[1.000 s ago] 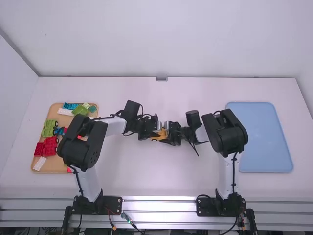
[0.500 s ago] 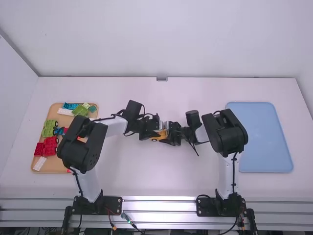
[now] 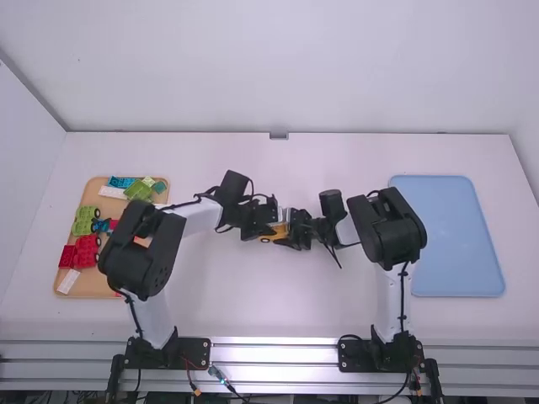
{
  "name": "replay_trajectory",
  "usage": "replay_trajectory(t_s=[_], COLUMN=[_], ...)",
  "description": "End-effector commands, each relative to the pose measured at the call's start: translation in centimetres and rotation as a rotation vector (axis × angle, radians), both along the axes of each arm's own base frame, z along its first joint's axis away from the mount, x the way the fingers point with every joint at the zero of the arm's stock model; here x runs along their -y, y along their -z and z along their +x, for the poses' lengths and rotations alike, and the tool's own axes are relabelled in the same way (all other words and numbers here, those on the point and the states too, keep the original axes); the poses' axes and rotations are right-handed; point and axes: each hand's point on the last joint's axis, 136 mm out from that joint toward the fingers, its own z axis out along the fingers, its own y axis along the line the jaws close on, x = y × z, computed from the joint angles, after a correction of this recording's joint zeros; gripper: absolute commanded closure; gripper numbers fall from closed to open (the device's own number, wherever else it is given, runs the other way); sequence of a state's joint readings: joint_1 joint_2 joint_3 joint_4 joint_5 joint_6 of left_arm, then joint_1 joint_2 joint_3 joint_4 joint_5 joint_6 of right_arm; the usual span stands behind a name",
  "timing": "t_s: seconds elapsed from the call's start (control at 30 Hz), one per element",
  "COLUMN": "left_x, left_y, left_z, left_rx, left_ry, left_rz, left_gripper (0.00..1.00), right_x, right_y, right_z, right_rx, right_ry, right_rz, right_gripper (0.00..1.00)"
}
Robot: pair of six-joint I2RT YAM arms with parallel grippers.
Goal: Assemble lego blocks to make yellow taxi
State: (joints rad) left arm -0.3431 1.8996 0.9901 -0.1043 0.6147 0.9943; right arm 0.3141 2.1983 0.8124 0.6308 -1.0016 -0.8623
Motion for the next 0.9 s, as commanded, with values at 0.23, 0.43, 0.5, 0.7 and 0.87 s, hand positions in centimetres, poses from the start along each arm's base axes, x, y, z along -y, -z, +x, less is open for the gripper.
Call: replay_trajectory(t_s=[0.23, 0.43, 0.5, 0.7, 0.87], left_x=[-5.8, -5.5, -5.5, -6.9, -7.5], left_y=[7.9, 7.5, 7.4, 7.4, 7.3], left_z=[-2.2, -1.8, -1.4, -0.2, 0.2], left_rx=[-0.129, -0.108, -0.095, -0.073, -0.046], left_ry=[-0.15, -0.116, -0.12, -0.166, -0.177], left_rz=[0.346, 0.354, 0.348, 0.358, 0.391], left_gripper=[0.98, 0.98, 0.98, 0.98, 0.98], right_x=[-0.6, -0.6, -0.6, -0.6, -0.6], right_y=[1.1, 1.1, 1.1, 1.2, 1.1], right_z=[-1.0, -1.0, -1.0, -1.0, -1.0], right_rx=[-0.03, -0.03, -0.03, -0.03, -0.031], right_ry=[-0.017, -0.017, -0.017, -0.017, -0.017], right_rz=[-0.021, -0.021, -0.021, -0.022, -0.021], right_gripper=[0.44, 0.44, 0.44, 0.44, 0.44])
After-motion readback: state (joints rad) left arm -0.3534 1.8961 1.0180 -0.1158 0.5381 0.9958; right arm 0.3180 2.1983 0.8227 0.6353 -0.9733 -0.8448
